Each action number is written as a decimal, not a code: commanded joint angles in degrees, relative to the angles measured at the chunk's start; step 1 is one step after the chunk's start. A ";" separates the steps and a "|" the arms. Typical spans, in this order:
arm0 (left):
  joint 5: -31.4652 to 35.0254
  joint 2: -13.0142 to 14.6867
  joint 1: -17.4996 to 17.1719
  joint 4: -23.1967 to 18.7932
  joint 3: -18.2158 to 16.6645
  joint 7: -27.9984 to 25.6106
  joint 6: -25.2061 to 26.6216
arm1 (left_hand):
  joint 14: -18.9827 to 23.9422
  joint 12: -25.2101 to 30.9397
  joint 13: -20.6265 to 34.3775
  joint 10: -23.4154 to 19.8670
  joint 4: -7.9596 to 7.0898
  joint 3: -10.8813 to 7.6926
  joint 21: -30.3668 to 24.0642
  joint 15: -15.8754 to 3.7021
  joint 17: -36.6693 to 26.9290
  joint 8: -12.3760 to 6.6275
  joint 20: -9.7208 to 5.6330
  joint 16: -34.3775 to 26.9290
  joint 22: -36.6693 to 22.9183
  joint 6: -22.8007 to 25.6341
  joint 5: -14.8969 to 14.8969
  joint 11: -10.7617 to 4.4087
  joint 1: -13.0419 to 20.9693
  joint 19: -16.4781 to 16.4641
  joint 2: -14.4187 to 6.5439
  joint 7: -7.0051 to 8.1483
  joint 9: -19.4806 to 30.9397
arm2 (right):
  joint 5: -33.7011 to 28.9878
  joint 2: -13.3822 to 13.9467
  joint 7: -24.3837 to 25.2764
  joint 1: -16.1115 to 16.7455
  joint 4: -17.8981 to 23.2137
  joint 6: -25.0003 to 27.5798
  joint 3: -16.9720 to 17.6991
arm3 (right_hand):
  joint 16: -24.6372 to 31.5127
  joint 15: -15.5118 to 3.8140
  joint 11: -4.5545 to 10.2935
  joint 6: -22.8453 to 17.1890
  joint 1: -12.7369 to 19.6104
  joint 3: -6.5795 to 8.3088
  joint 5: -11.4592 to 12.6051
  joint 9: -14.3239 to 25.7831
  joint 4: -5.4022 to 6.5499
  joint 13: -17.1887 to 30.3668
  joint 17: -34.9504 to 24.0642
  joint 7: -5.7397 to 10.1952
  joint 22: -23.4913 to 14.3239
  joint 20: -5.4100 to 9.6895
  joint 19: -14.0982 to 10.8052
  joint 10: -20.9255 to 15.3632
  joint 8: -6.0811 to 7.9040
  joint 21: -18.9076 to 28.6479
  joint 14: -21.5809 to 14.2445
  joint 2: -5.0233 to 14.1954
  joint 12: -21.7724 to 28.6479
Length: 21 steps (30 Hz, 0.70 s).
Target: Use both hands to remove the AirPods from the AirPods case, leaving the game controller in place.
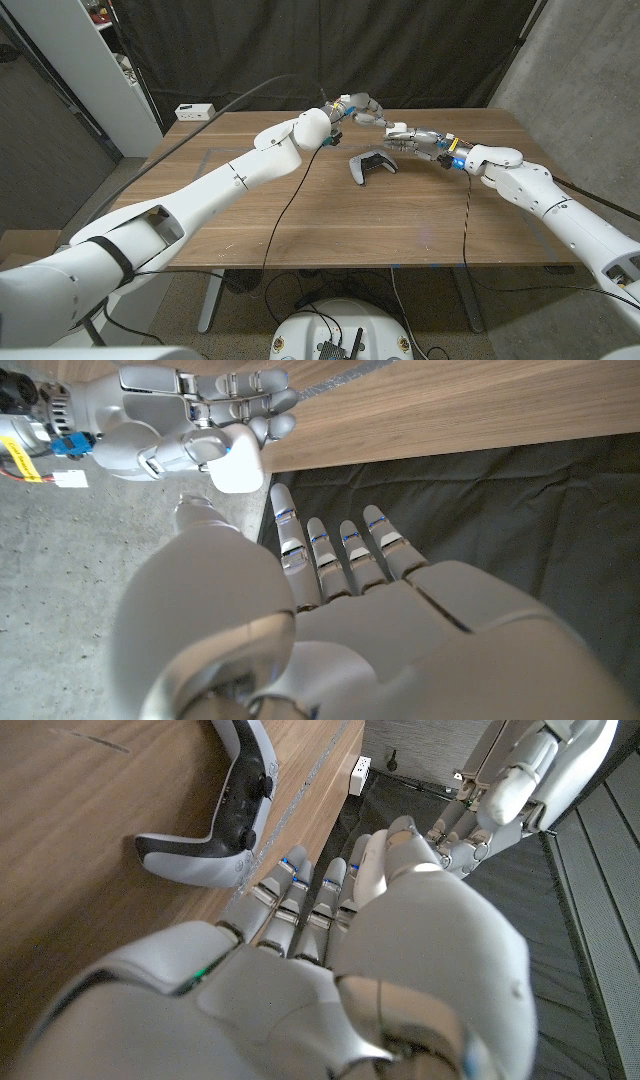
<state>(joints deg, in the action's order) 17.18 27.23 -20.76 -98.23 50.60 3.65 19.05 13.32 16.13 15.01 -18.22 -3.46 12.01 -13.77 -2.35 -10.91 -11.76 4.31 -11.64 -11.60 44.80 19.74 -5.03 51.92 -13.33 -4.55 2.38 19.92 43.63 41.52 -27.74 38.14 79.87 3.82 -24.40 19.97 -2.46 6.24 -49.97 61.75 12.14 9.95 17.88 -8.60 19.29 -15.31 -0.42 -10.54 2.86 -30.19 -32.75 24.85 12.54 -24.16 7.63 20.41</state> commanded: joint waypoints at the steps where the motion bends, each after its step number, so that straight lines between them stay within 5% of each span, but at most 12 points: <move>1: -2.43 0.91 -5.24 1.67 -4.06 -5.23 -4.90 | -0.32 0.17 0.19 0.48 0.54 0.29 -0.10 -1.71 -0.19 0.48 0.79 -0.01 -0.14 -1.06 0.42 0.02 1.40 -0.12 0.17 0.45 -0.12 | -6.25 0.88 3.28 1.29 2.52 -6.16 -1.22 | 0.39 -8.62 0.11 -5.53 0.72 -0.28 0.36 3.62 0.00 0.11 -0.26 4.99 -0.06 0.12 -0.09 -0.88 0.20 0.16 -0.17 -0.28 0.47; 21: -6.55 0.34 -4.72 6.34 -4.80 -2.80 -11.58 | -1.45 -0.06 0.72 1.18 1.78 1.56 0.20 -2.36 -0.35 0.36 1.34 0.27 -0.11 -1.71 2.74 -0.99 4.11 0.56 1.15 4.61 -0.88 | -8.94 2.09 6.74 2.06 6.98 -6.00 -1.67 | 0.59 -8.56 -0.30 -6.19 1.02 -0.79 0.39 3.29 0.07 0.08 -0.16 4.46 -0.05 -0.64 0.23 -1.36 0.00 0.08 -0.28 -0.41 0.46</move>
<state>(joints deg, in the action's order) 11.84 27.79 -25.76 -93.96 45.81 -0.45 10.34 12.26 16.13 15.59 -17.06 -2.20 13.28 -13.77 -2.35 -11.08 -11.30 5.45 -11.57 -11.59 43.09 21.87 -5.77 55.22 -12.81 -3.48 6.51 18.86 36.20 43.27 -23.05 39.80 84.83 -1.88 -25.88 19.97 -2.45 6.02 -50.61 62.05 11.59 9.95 17.88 -8.53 19.29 -15.30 -1.03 -10.39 2.56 -29.89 -33.57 24.55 12.55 -24.16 7.31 20.40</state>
